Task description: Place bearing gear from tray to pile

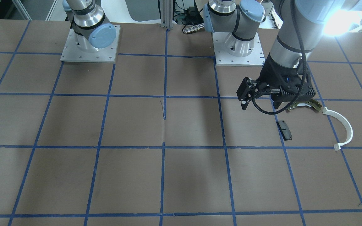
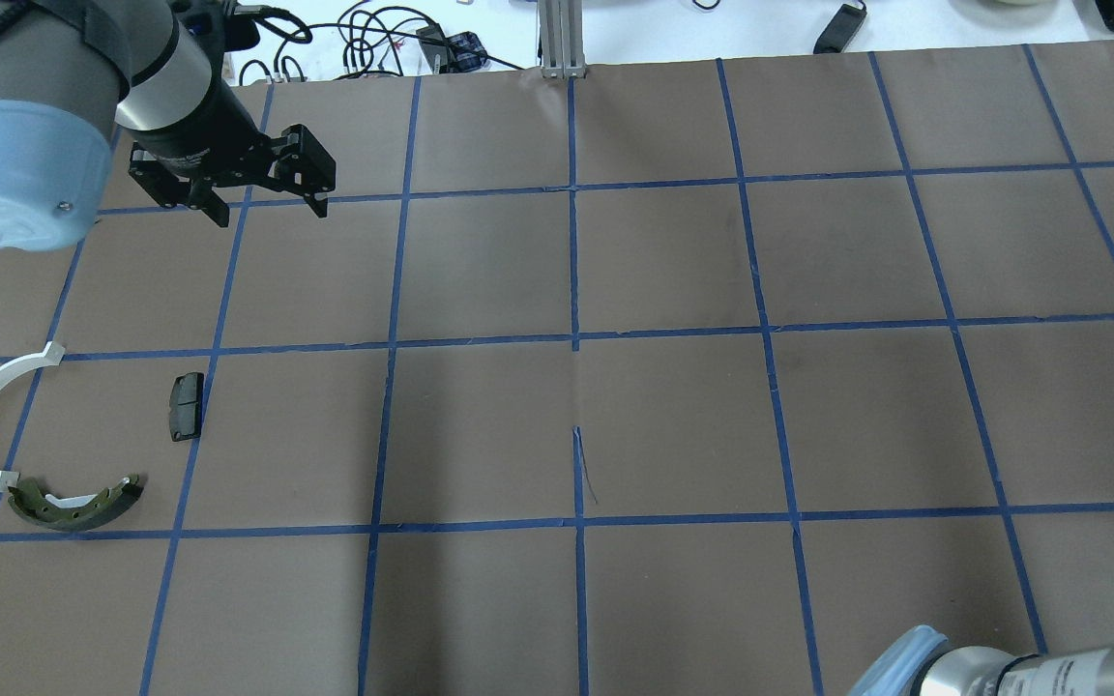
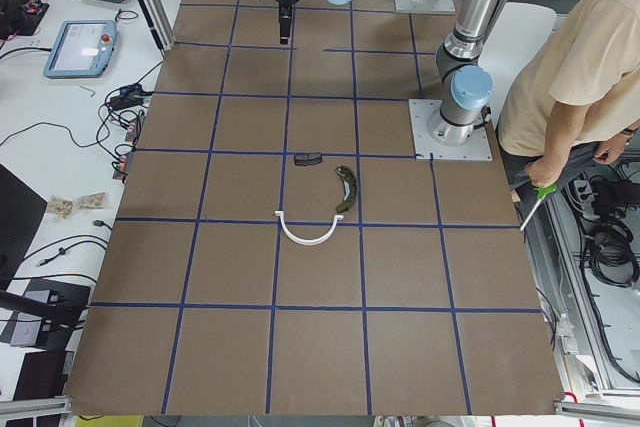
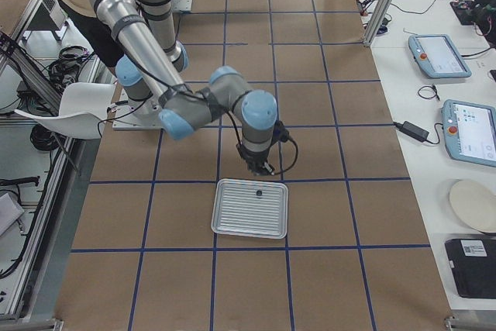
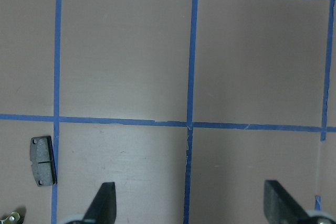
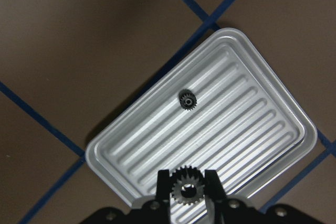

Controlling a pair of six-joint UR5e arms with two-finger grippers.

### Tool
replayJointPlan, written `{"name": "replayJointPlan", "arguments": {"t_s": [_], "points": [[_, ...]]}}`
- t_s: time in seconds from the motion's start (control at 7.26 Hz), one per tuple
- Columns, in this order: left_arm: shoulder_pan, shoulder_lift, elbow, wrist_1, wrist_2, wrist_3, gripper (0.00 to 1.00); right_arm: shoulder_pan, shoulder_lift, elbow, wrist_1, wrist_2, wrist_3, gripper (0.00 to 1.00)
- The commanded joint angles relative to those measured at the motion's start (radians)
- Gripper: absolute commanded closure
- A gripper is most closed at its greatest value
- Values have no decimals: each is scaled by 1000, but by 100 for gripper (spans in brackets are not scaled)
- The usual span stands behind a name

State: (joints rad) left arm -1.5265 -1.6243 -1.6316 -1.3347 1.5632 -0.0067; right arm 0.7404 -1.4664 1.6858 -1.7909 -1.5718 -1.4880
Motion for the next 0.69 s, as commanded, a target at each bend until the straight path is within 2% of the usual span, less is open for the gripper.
{"name": "replayJointPlan", "arguments": {"t_s": [0.0,0.28,0.55], "points": [[0,-2,-2,3,-2,4,0,217,-181,58,126,13,418,100],[2,24,-4,-13,4,4,0,459,-204,52,134,15,808,100],[5,0,-1,0,9,4,0,694,-180,67,119,41,1236,100]]}}
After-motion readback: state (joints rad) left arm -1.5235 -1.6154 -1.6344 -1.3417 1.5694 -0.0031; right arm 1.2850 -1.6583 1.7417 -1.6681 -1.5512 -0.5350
